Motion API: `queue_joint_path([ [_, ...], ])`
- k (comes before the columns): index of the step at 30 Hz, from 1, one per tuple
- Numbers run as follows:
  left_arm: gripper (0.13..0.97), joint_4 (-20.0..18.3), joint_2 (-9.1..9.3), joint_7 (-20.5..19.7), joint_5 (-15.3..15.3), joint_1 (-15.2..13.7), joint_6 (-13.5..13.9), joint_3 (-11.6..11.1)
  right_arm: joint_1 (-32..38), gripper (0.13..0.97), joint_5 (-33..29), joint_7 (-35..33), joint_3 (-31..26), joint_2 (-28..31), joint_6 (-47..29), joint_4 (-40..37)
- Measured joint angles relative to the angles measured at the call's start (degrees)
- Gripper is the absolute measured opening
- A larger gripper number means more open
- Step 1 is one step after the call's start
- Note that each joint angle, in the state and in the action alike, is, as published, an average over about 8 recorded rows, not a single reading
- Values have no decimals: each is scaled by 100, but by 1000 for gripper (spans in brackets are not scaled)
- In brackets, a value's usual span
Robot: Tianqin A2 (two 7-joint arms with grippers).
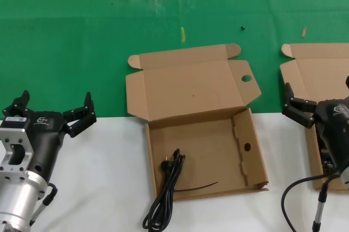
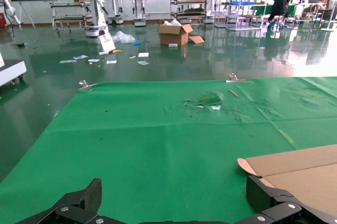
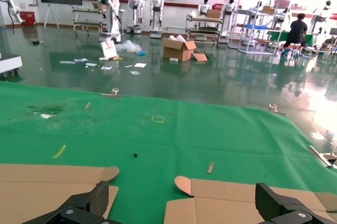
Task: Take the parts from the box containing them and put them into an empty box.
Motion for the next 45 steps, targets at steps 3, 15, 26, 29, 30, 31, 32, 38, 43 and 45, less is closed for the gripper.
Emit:
queue_joint_path([
  [3, 966, 0, 0, 0, 0, 0, 0, 0, 0, 966, 0, 0, 0, 0, 0, 0],
  [15, 966, 0, 0, 0, 0, 0, 0, 0, 0, 966, 0, 0, 0, 0, 0, 0],
  [26, 966, 0, 0, 0, 0, 0, 0, 0, 0, 966, 0, 0, 0, 0, 0, 0],
  [29, 966, 0, 0, 0, 0, 0, 0, 0, 0, 966, 0, 0, 0, 0, 0, 0],
  [30, 966, 0, 0, 0, 0, 0, 0, 0, 0, 966, 0, 0, 0, 0, 0, 0],
  [31, 966, 0, 0, 0, 0, 0, 0, 0, 0, 966, 0, 0, 0, 0, 0, 0],
  [32, 966, 0, 0, 0, 0, 0, 0, 0, 0, 966, 0, 0, 0, 0, 0, 0],
  [38, 966, 0, 0, 0, 0, 0, 0, 0, 0, 966, 0, 0, 0, 0, 0, 0],
  [43, 966, 0, 0, 0, 0, 0, 0, 0, 0, 966, 0, 0, 0, 0, 0, 0],
  [45, 966, 0, 0, 0, 0, 0, 0, 0, 0, 966, 0, 0, 0, 0, 0, 0],
])
